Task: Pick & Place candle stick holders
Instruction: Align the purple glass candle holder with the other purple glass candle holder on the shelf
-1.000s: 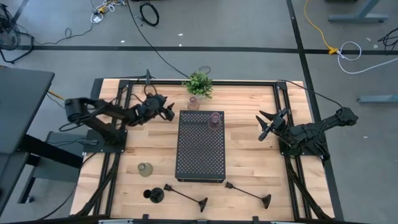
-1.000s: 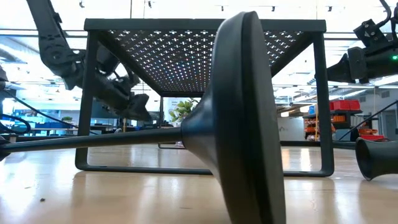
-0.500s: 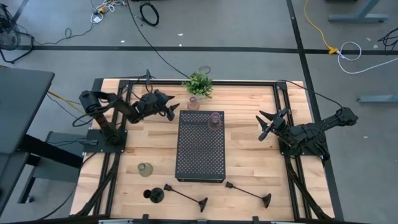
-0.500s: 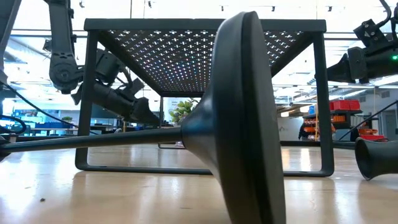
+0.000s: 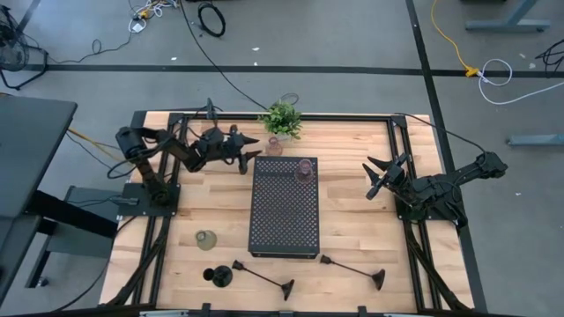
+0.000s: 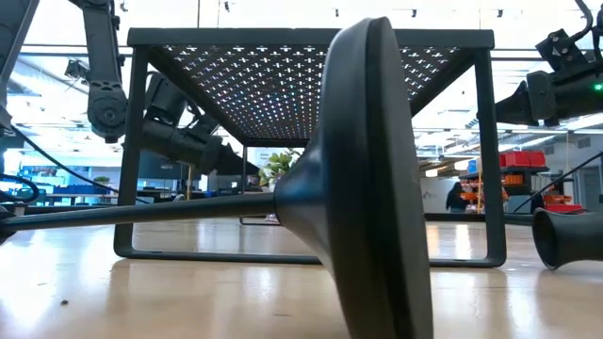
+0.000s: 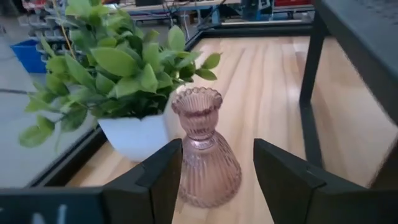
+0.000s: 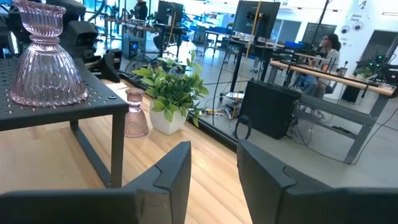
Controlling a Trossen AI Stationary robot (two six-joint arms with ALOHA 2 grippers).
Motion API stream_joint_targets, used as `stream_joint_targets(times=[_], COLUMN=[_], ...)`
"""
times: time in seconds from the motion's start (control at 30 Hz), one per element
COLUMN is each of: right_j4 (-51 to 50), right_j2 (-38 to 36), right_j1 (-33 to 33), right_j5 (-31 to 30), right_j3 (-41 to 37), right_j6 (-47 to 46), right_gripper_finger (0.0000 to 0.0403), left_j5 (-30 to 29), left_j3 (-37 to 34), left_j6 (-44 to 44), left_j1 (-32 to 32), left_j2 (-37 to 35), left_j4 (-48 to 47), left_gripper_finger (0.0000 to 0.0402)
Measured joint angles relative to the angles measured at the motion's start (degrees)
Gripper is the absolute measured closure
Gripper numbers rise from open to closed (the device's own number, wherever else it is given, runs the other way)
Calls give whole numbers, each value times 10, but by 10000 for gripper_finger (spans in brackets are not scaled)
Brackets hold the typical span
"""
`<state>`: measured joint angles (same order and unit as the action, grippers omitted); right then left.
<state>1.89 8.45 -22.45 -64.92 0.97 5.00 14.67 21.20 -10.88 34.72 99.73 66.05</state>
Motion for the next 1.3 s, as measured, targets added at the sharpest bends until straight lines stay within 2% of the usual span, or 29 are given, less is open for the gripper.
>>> stream_joint_targets(times=[0.57, 0.8, 1.03, 1.3], right_j4=[0, 0, 0, 0], right_j2=[0, 0, 0, 0], right_j1=[0, 0, 0, 0], right_j5=[0, 0, 0, 0], right_j3=[0, 0, 0, 0], right_j6=[0, 0, 0, 0], right_gripper_finger=[273, 273, 273, 273], left_j5=[53, 79, 105, 94], left_j3=[75, 94, 95, 95], left_j6=[-7, -5, -8, -8], left_j1=[1, 1, 1, 1], left_j2=[107, 109, 109, 109], left_j4=[1, 1, 2, 2], left_gripper_finger=[197, 175, 174, 163])
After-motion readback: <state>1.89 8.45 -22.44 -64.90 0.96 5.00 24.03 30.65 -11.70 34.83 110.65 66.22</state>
